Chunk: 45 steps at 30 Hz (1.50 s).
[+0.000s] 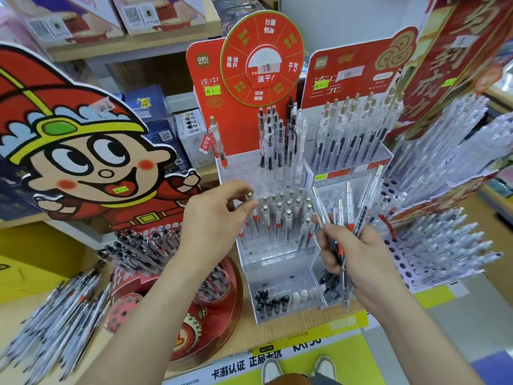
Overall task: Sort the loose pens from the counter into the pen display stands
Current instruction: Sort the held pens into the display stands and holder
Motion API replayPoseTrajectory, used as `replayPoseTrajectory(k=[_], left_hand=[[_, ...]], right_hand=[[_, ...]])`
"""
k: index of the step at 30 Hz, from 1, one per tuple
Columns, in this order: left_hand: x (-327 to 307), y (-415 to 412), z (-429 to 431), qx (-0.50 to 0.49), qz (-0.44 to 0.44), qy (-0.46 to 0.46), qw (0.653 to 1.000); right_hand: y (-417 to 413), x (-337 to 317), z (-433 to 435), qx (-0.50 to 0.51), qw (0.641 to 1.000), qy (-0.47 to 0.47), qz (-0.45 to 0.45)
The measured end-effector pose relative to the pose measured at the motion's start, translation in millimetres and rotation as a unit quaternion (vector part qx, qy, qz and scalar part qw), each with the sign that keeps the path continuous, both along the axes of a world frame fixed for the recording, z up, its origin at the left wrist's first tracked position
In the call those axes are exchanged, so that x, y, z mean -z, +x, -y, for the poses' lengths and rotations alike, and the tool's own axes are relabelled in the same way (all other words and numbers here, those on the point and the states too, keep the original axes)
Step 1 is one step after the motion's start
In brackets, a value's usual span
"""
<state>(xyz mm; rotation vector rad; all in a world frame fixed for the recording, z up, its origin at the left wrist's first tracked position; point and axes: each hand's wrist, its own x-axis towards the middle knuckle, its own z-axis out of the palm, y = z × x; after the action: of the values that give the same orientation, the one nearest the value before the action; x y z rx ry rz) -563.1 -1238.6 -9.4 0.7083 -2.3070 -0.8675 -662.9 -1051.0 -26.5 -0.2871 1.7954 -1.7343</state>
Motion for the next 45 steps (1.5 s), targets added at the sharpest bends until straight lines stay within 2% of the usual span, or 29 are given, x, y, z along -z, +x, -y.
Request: replayPoseTrajectory(k=[7, 13, 19, 25, 29, 35, 42, 45], left_hand=[[11.3, -5.0, 1.4, 0.020, 0.061, -0.107, 0.992], [22.2, -9.5, 6.5, 0.053, 0.111, -0.197, 0.973], [23.7, -11.4, 5.0, 0.052, 0.098, -0.281, 0.953], [17.4, -16.2, 7.0, 0.057, 0.139, -0.349, 0.925], [17.2, -18.4, 15.4, 0.104, 0.160, -0.317, 0.929], [9.5, -21.5, 12.4, 0.117, 0.207, -0.253, 0.938], [1.9, -17.3, 15.0, 0.138, 0.193, -0.266, 0.934], [-7.7, -10.6, 8.2, 0.113, 0.147, -0.184, 0.965]], right_hand=[[0.6, 1.3, -3.1, -0.046, 0.998, -0.029, 0.008], [-1.5, 9.2, -4.6, -0.062, 0.998, -0.007, 0.001], [1.9, 7.3, -2.2, -0.077, 0.994, -0.055, 0.061], [3.2, 2.4, 0.4, -0.079, 0.993, -0.055, 0.067], [2.3, 7.9, 0.5, -0.076, 0.993, -0.051, 0.070], [3.4, 10.2, 2.4, -0.084, 0.992, -0.063, 0.076], [5.7, 7.8, 3.8, -0.084, 0.989, -0.087, 0.087], [5.8, 9.6, 4.0, -0.083, 0.988, -0.097, 0.084]])
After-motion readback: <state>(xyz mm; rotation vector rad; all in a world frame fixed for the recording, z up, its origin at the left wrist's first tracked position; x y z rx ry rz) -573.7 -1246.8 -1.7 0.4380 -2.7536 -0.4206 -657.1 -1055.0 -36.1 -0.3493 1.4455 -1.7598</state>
